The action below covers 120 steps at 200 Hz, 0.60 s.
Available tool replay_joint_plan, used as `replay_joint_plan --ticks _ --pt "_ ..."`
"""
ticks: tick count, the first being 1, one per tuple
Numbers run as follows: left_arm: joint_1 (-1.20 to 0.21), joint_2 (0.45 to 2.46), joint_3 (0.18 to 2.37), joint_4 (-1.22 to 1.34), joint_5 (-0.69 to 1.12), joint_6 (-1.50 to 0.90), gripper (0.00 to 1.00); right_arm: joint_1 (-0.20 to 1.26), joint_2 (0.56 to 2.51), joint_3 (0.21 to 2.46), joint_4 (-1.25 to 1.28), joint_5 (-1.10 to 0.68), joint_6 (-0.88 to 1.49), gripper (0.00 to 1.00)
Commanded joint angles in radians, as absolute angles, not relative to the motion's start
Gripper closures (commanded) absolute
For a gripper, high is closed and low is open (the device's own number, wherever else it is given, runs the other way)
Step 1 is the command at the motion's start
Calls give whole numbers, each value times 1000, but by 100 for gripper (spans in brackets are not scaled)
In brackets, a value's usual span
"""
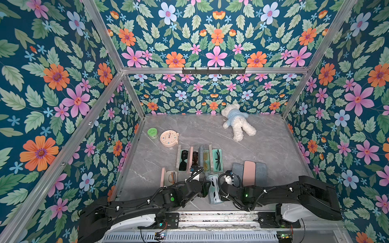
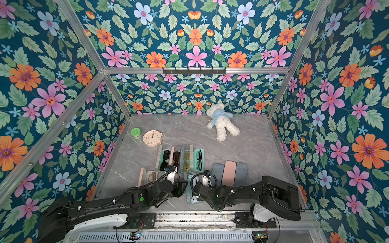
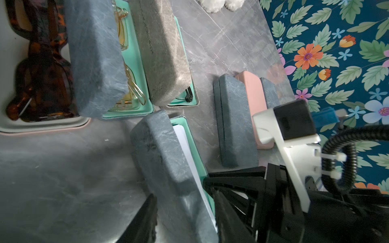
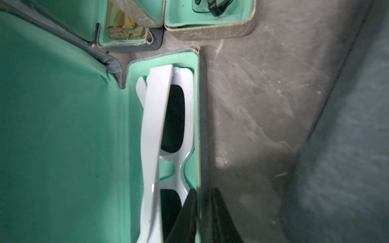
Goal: Close the glasses case
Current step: Move the glasses case to the center of the board.
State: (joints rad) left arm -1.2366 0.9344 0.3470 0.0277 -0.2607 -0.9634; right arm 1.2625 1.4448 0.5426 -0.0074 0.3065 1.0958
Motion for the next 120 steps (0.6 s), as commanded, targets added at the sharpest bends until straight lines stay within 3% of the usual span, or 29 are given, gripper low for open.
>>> replay_joint_plan --ticks 1,120 --pt "-1235 947 353 56 -258 -974 58 1266 1446 540 0 308 1103 83" --pt "-1235 1031 371 81 -246 -967 66 1277 1442 523 15 314 1104 83"
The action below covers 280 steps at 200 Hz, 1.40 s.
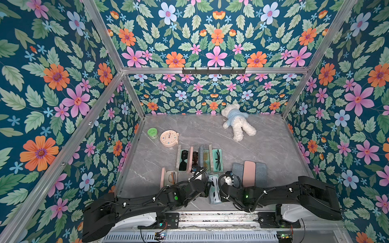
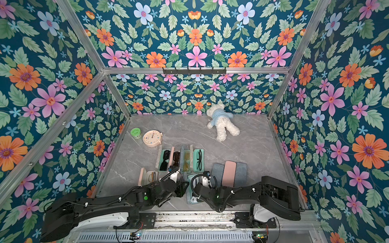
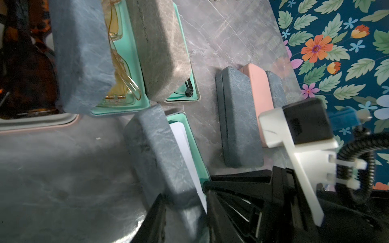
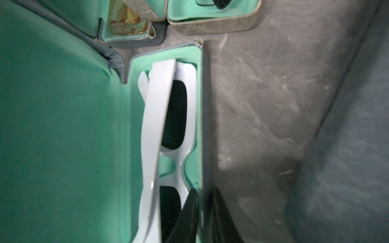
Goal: Close the glasses case
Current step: Close the glasses case at the center of the board.
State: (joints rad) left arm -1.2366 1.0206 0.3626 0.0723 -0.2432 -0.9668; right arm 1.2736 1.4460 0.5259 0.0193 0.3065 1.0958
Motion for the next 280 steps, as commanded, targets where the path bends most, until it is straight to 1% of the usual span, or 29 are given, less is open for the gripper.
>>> replay_joint_plan --ticks 1,85,210,280 --pt "-1235 1032 371 81 -246 -967 66 1277 1442 523 15 314 1103 83" --pt "-1235 1078 384 98 -237 -962 77 1279 1430 515 19 320 1105 84" --pt "-1235 1125 390 138 -218 -957 81 1285 1413 487 35 324 1113 83" --pt "-1236 1149 399 152 -209 -953 81 1284 1402 479 36 328 1115 83"
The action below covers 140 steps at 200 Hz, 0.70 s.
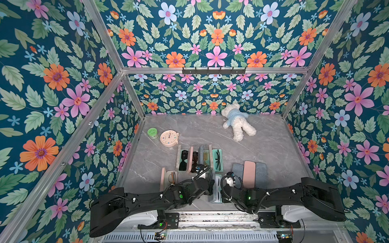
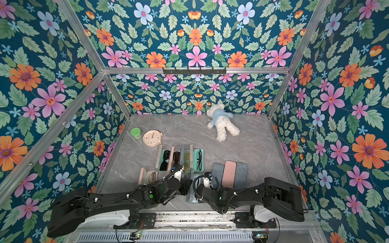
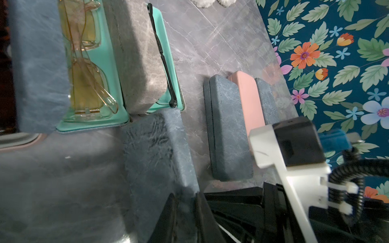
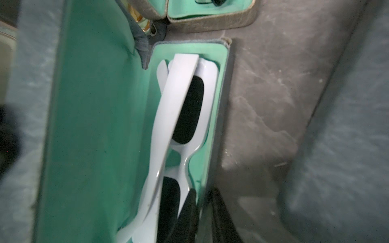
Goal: Close the glasses case
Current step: Close the glasses case at the center of the board.
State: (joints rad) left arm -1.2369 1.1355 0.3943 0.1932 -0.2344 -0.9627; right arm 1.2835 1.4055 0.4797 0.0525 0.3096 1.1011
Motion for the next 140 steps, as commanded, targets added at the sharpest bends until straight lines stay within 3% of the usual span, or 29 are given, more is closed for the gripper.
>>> replay_joint_plan --ticks 1,140 --pt "-1236 1149 400 152 -209 -953 81 1285 1402 479 36 328 1115 83" --pt "-1244 1214 432 190 -188 -940 83 1284 1410 461 81 314 1122 84"
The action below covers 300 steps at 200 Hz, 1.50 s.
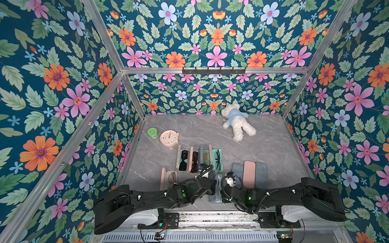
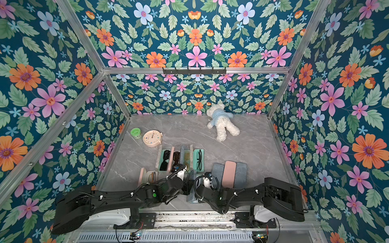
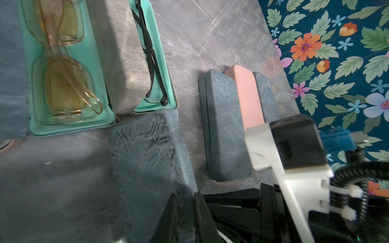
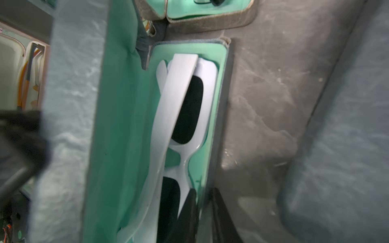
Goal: Close the glasses case
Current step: Close the glasses case at the center of the board.
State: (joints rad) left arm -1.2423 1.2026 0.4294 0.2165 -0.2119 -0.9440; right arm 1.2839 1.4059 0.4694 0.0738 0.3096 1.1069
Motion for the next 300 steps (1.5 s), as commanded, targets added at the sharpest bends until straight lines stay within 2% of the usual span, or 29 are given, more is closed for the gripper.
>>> replay_joint_plan --ticks 1,185,198,222,244,273,300 --pt "-1244 1215 433 191 -189 -940 83 1285 1410 461 81 314 1121 84" --pt "-1264 1303 462 247 -183 -941 82 1284 1365 401 140 299 1130 84" --pt "-1264 1277 464 227 -197 -938 75 1285 1351 394 135 302 1131 84" --pt "-1264 1220 472 170 -226 -929 42 1285 1341 385 133 305 1133 84" --pt "-1260 1214 487 131 -226 -917 23 1284 1348 386 144 307 1131 84" --pt "-1235 1257 505 128 -175 -907 15 1284 1373 393 160 305 1129 84" --pt "-1214 1311 554 83 -148 -880 14 1284 1383 394 184 295 1126 83"
